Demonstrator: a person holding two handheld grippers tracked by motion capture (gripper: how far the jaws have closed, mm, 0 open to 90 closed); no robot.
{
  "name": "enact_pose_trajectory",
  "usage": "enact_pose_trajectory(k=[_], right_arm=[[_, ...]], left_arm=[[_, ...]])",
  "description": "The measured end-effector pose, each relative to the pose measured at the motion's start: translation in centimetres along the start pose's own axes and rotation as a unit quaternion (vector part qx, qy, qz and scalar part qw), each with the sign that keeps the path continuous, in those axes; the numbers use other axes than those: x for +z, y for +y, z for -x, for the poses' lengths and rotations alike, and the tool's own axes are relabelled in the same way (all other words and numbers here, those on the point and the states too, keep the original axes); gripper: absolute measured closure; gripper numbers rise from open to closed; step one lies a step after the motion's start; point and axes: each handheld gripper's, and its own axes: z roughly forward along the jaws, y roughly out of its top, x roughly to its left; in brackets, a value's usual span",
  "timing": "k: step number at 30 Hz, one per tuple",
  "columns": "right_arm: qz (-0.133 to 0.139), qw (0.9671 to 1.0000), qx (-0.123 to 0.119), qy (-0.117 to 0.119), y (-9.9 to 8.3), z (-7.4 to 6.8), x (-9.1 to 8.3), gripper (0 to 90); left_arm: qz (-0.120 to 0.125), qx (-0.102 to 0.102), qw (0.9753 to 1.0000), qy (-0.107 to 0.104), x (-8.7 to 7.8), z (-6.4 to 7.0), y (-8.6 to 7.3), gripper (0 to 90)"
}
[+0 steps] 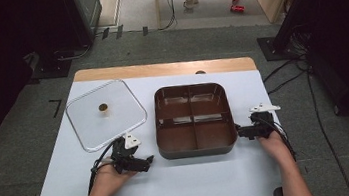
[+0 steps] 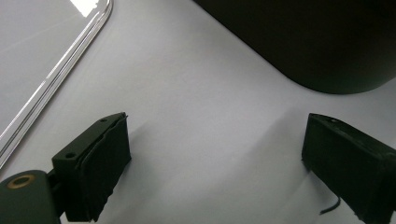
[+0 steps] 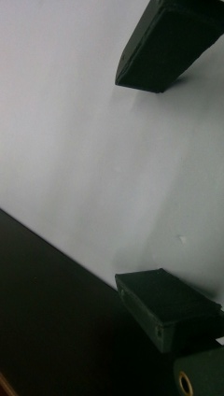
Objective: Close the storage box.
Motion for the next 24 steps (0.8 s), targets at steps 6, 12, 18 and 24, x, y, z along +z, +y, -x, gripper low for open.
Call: enact_pose_trajectory(k=[6, 12, 18, 24], right_arm=[[0.000, 1.0000, 0.000, 0.000, 0.0, 0.0, 0.0, 5.5], [0.000, 1.0000, 0.000, 0.000, 0.0, 0.0, 0.0, 5.5], [0.000, 1.0000, 0.000, 0.000, 0.0, 0.0, 0.0, 5.5], [0.000, 1.0000, 0.000, 0.000, 0.0, 0.0, 0.0, 5.5]], left_arm=[[-0.016, 0.007, 0.9998, -0.006, -0.3, 0.0, 0.4, 13.7], [-0.017, 0.004, 0.9998, -0.012, -0.6, -0.5, 0.5, 23.1], [-0.022, 0.001, 0.9994, -0.028, -1.0, -0.7, 0.7, 26.7], [-0.013, 0.000, 0.9996, -0.026, -1.8, -1.3, 1.3, 27.0]])
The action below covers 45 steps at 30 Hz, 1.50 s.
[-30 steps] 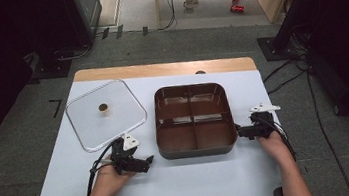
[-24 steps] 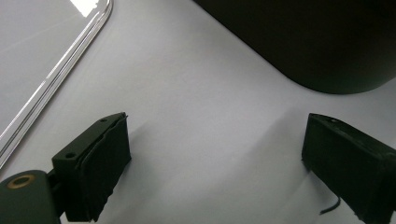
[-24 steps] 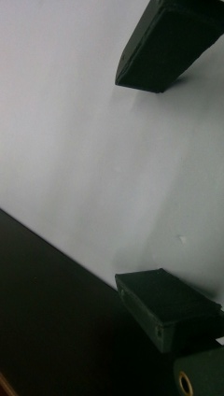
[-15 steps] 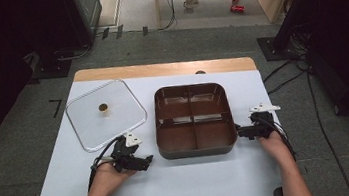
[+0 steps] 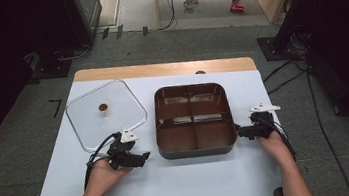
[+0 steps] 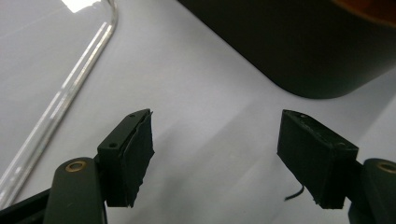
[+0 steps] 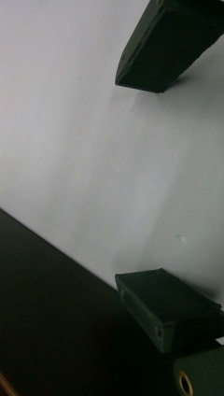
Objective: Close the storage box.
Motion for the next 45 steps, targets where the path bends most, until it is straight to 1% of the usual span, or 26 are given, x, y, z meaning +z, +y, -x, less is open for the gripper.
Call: enact_pose_trajectory(k=[1, 3, 7, 8, 11, 16, 18, 22, 30, 35, 38, 39, 45], right_arm=[[0.000, 1.0000, 0.000, 0.000, 0.0, 0.0, 0.0, 5.5], [0.000, 1.0000, 0.000, 0.000, 0.0, 0.0, 0.0, 5.5], [0.000, 1.0000, 0.000, 0.000, 0.0, 0.0, 0.0, 5.5], [0.000, 1.0000, 0.000, 0.000, 0.0, 0.0, 0.0, 5.4], [0.000, 1.0000, 0.000, 0.000, 0.0, 0.0, 0.0, 5.5], [0.000, 1.0000, 0.000, 0.000, 0.0, 0.0, 0.0, 5.5], [0.000, 1.0000, 0.000, 0.000, 0.0, 0.0, 0.0, 5.5], [0.000, 1.0000, 0.000, 0.000, 0.0, 0.0, 0.0, 5.5], [0.000, 1.0000, 0.000, 0.000, 0.0, 0.0, 0.0, 5.5], [0.000, 1.0000, 0.001, 0.000, 0.0, 0.0, 0.0, 5.5], [0.000, 1.0000, 0.000, 0.000, 0.0, 0.0, 0.0, 5.5], [0.001, 1.0000, 0.000, 0.000, 0.0, 0.0, 0.0, 5.5], [0.001, 1.0000, 0.001, 0.000, 0.0, 0.0, 0.0, 5.4]], left_arm=[[0.000, -0.004, 1.0000, -0.001, -0.1, -0.1, 0.1, 27.2], [0.002, -0.003, 1.0000, 0.000, -0.4, -0.4, 0.2, 32.3], [0.011, -0.006, 0.9999, 0.001, -0.7, -0.9, 0.4, 32.3], [0.016, -0.009, 0.9998, 0.003, -0.8, -1.2, 0.5, 32.3], [0.018, -0.011, 0.9998, 0.004, -0.8, -1.5, 0.6, 32.2], [0.028, -0.018, 0.9994, 0.012, -0.9, -2.4, 0.9, 33.8], [0.031, -0.023, 0.9992, 0.010, -0.9, -2.7, 1.0, 33.8], [0.033, -0.022, 0.9992, 0.013, -0.7, -3.3, 1.2, 33.8], [0.049, -0.039, 0.9979, 0.016, -0.8, -4.8, 1.5, 33.8], [0.047, -0.038, 0.9980, 0.021, -0.7, -5.3, 1.6, 33.8], [0.048, -0.043, 0.9977, 0.022, -0.7, -5.7, 1.7, 33.8], [0.047, -0.045, 0.9976, 0.025, -0.7, -6.1, 1.8, 33.8], [0.051, -0.057, 0.9965, 0.033, -0.6, -7.2, 1.8, 33.7]])
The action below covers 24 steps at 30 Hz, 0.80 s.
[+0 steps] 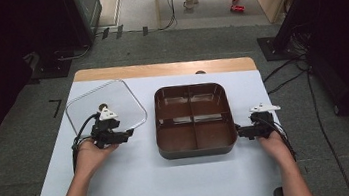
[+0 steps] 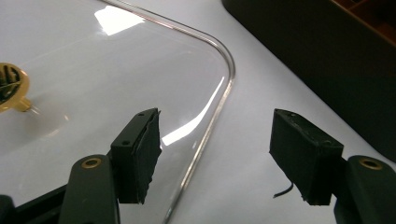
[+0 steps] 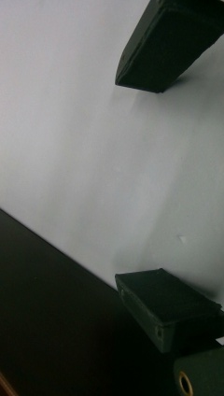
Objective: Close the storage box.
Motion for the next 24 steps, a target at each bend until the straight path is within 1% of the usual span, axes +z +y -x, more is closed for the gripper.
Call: enact_pose_trajectory(k=[6, 9, 15, 18, 20, 21, 24], right_arm=[[0.000, 1.0000, 0.001, 0.000, 0.0, 0.0, 0.0, 5.5], [0.000, 1.0000, 0.000, 0.000, 0.0, 0.0, 0.0, 5.5], [0.000, 1.0000, 0.000, 0.000, 0.0, 0.0, 0.0, 5.4], [0.000, 1.0000, 0.000, 0.000, 0.0, 0.0, 0.0, 5.4], [0.000, 1.0000, 0.000, 0.000, 0.0, 0.0, 0.0, 5.4], [0.000, 1.0000, 0.000, 0.000, 0.0, 0.0, 0.0, 5.4], [0.000, 1.0000, 0.000, 0.000, 0.0, 0.0, 0.0, 5.4]], left_arm=[[0.003, -0.010, 0.9999, 0.013, 0.1, -1.3, 0.1, 33.4], [0.004, -0.006, 0.9997, 0.023, 0.1, -2.0, 0.2, 33.5], [0.019, -0.031, 0.9988, 0.033, 0.1, -3.7, 0.1, 34.6], [0.012, -0.028, 0.9985, 0.046, 0.2, -4.4, 0.2, 34.9], [0.013, -0.032, 0.9980, 0.052, 0.2, -5.0, 0.6, 35.3], [0.017, -0.033, 0.9978, 0.054, 0.2, -5.3, 0.7, 35.4], [0.021, -0.036, 0.9971, 0.063, 0.1, -6.0, 0.9, 35.9]])
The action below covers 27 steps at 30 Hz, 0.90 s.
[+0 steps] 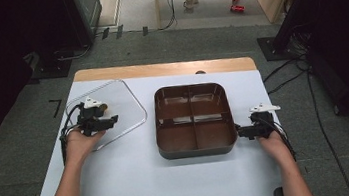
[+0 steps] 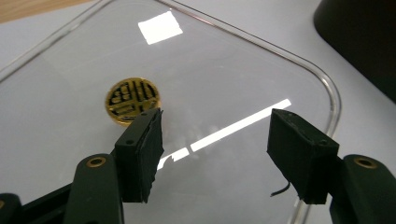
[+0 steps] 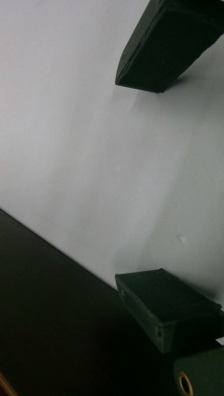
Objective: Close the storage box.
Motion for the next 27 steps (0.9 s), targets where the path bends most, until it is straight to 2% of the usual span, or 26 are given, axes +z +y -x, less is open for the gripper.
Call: enact_pose_trajectory(k=[5, 9, 12, 19, 21, 23, 24, 27], right_arm=[[0.000, 1.0000, 0.000, 0.000, 0.0, 0.0, 0.0, 5.4], [0.000, 1.0000, 0.000, 0.000, 0.0, 0.0, 0.0, 5.4], [0.000, 1.0000, 0.000, 0.000, 0.0, 0.0, 0.0, 5.4], [0.000, 1.0000, 0.000, 0.000, 0.0, 0.0, 0.0, 5.4], [0.000, 1.0000, 0.000, 0.000, 0.0, 0.0, 0.0, 5.4], [0.000, 1.0000, 0.000, 0.000, 0.0, 0.0, 0.0, 5.4], [0.000, 1.0000, 0.000, 0.000, 0.0, 0.0, 0.0, 5.4], [0.000, 1.0000, 0.000, 0.000, 0.0, 0.0, 0.0, 5.4]], left_arm=[[0.003, -0.012, 0.9999, 0.010, 0.2, -1.4, 0.2, 36.2], [-0.006, -0.022, 0.9996, 0.016, 1.2, -2.4, 0.6, 38.1], [-0.003, -0.031, 0.9994, 0.018, 1.8, -2.9, 0.8, 40.4], [-0.014, -0.020, 0.9995, 0.020, 3.4, -3.2, 1.0, 46.2], [-0.017, -0.008, 0.9993, 0.032, 3.6, -3.0, 1.0, 47.3], [-0.017, -0.001, 0.9988, 0.046, 3.7, -3.0, 1.0, 53.7], [-0.015, -0.001, 0.9988, 0.046, 3.7, -3.1, 0.9, 57.9], [-0.011, -0.014, 0.9993, 0.033, 3.8, -3.5, 0.7, 58.3]])
